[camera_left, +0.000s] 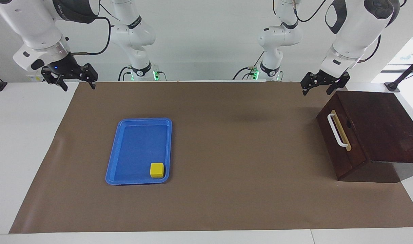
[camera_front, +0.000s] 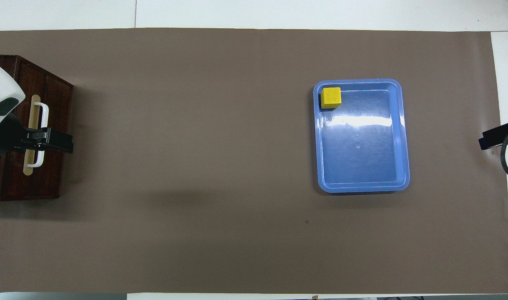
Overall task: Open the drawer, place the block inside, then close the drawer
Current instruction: 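Reach the right gripper toward the yellow block in the blue tray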
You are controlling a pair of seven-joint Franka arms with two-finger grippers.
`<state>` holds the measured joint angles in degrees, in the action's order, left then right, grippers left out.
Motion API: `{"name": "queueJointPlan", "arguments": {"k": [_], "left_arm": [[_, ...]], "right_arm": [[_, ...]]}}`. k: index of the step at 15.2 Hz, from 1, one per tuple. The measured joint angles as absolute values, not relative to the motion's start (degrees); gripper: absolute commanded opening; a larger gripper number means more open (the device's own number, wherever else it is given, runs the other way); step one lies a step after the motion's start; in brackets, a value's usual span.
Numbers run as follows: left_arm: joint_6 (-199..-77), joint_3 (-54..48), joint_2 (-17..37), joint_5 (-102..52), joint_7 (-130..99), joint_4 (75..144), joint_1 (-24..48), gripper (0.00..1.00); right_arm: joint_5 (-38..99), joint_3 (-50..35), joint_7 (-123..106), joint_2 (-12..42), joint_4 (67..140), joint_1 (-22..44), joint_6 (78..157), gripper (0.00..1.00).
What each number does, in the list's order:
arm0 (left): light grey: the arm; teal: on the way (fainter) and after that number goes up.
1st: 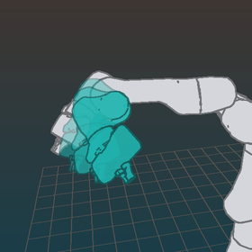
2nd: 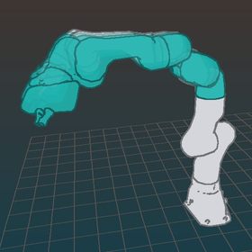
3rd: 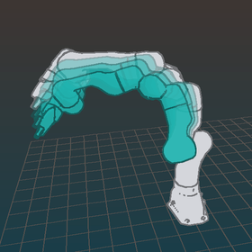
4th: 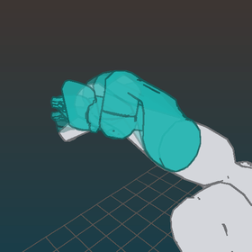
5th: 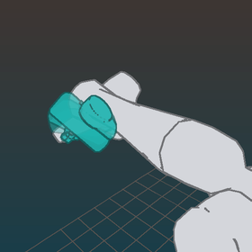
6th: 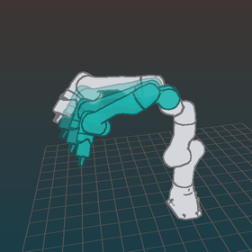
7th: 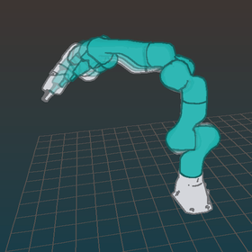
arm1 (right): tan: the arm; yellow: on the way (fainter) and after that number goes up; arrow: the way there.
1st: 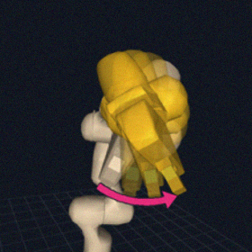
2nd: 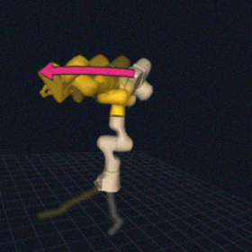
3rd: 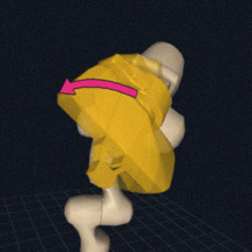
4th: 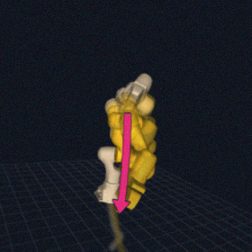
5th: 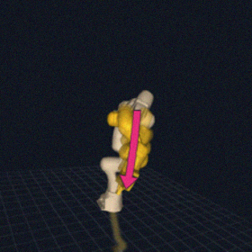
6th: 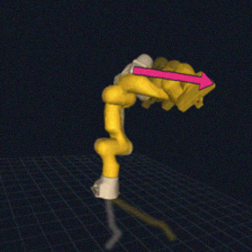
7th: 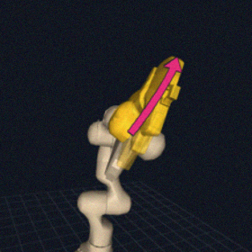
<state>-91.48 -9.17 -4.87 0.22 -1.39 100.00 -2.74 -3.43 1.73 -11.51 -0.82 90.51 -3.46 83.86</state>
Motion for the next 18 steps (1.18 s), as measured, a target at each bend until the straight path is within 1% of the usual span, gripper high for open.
{"name": "queueJointPlan", "arguments": {"k": [9,12,15,18], "left_arm": [[-92.9,-9.2,-5.1,0.2,-1.4,100.2,-2.7,1.00],[-96.7,-9.3,-4.7,2.5,-1.4,102.6,-2.7,1.00],[-103.1,-9.4,-2.4,8.8,-1.4,105.9,-2.5,1.00],[-105.7,-9.6,1.3,17.2,-2.3,106.5,-1.5,1.00]], "right_arm": [[-3.4,1.7,-11.5,-0.8,90.5,-3.4,84.4,1.00],[-3.0,1.7,-9.4,-0.8,90.6,-3.5,87.0,1.00],[-0.6,1.8,-2.1,-0.8,91.1,-3.5,88.1,1.00],[3.9,1.7,11.5,0.0,92.5,-3.4,89.5,1.00]]}}
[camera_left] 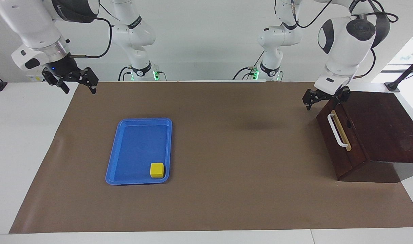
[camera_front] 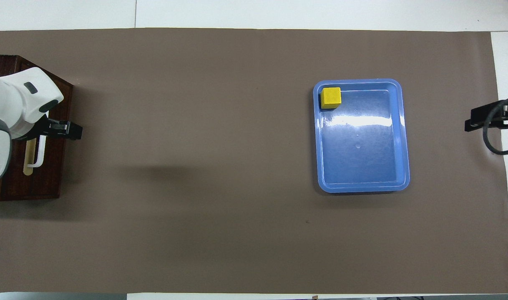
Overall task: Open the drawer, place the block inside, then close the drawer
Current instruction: 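Reach the right gripper toward the yellow block in the blue tray, then grasp the yellow block with the right gripper while the left gripper pulls the drawer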
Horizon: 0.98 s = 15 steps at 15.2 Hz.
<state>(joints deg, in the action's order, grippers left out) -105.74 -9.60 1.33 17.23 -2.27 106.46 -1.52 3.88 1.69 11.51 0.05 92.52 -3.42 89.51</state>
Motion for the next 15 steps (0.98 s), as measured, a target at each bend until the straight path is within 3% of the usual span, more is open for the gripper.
{"name": "queueJointPlan", "arguments": {"k": [9,15], "left_arm": [[-113.3,-9.6,3.4,34.3,-14.4,114.7,0.3,1.00],[-119.9,-9.0,3.7,36.0,-14.8,118.6,-1.9,1.00]], "right_arm": [[27.0,1.8,51.4,16.2,92.6,-3.5,102.1,1.00],[39.1,1.3,63.6,30.1,83.9,-3.1,102.9,1.00]]}}
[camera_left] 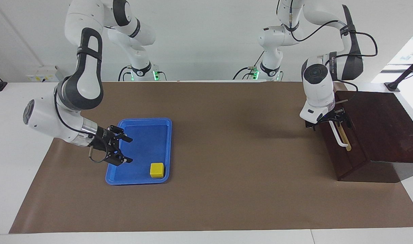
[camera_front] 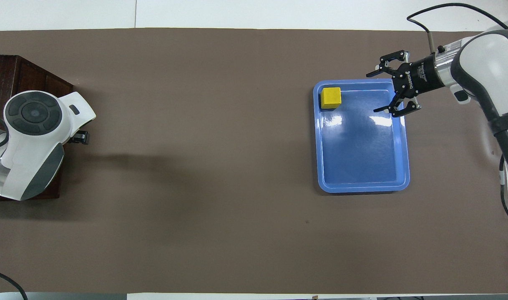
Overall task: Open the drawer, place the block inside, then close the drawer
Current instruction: 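Grasp the yellow block with the right gripper while the left gripper pulls the drawer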
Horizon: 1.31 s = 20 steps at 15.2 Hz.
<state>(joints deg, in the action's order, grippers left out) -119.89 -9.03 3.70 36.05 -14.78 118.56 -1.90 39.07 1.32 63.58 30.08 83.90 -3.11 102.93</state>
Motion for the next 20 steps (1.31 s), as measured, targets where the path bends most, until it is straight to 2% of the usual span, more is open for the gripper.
{"name": "queueJointPlan", "arguments": {"k": [11,20], "left_arm": [[-126.1,-9.1,7.8,40.5,-16.4,120.1,-4.6,1.00],[-125.5,-9.5,7.9,40.7,-16.5,120.0,-2.4,1.00]], "right_arm": [[44.9,1.3,65.3,41.5,77.3,-2.6,102.9,1.00],[45.9,1.1,66.1,43.8,75.2,-0.7,104.4,1.00]]}}
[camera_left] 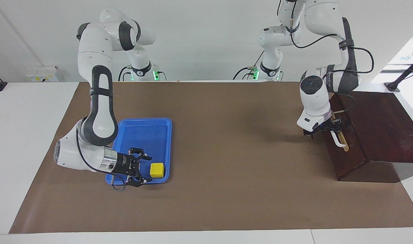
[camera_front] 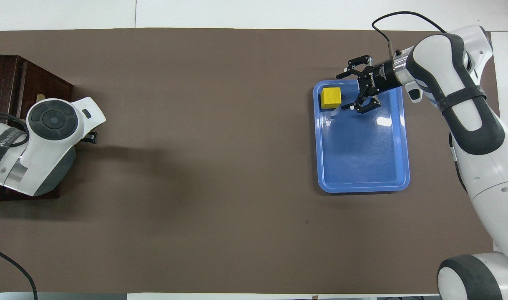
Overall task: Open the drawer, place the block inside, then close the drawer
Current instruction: 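Grasp the yellow block with the right gripper while the left gripper pulls the drawer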
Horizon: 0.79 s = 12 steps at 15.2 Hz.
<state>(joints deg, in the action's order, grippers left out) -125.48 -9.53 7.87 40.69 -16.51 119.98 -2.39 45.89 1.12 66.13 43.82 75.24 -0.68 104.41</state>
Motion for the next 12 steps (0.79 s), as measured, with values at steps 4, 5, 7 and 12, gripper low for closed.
{"name": "queueJointPlan", "arguments": {"k": [4,5,7,12], "left_arm": [[-123.8,-9.7,7.8,40.6,-18.3,119.9,0.2,1.00],[-123.7,-9.7,7.8,40.4,-18.9,119.9,0.8,1.00],[-123.3,-9.7,7.8,39.8,-19.6,119.9,1.9,1.00],[-121.6,-9.8,7.8,37.0,-19.8,119.3,4.4,1.00]], "right_arm": [[45.9,1.1,66.1,44.0,75.2,0.5,106.4,1.00],[45.9,1.1,66.1,44.1,75.2,0.7,106.6,1.00],[45.9,1.2,66.1,44.1,75.2,0.6,106.7,1.00],[45.9,1.3,66.1,44.2,75.2,0.5,106.7,1.00]]}}
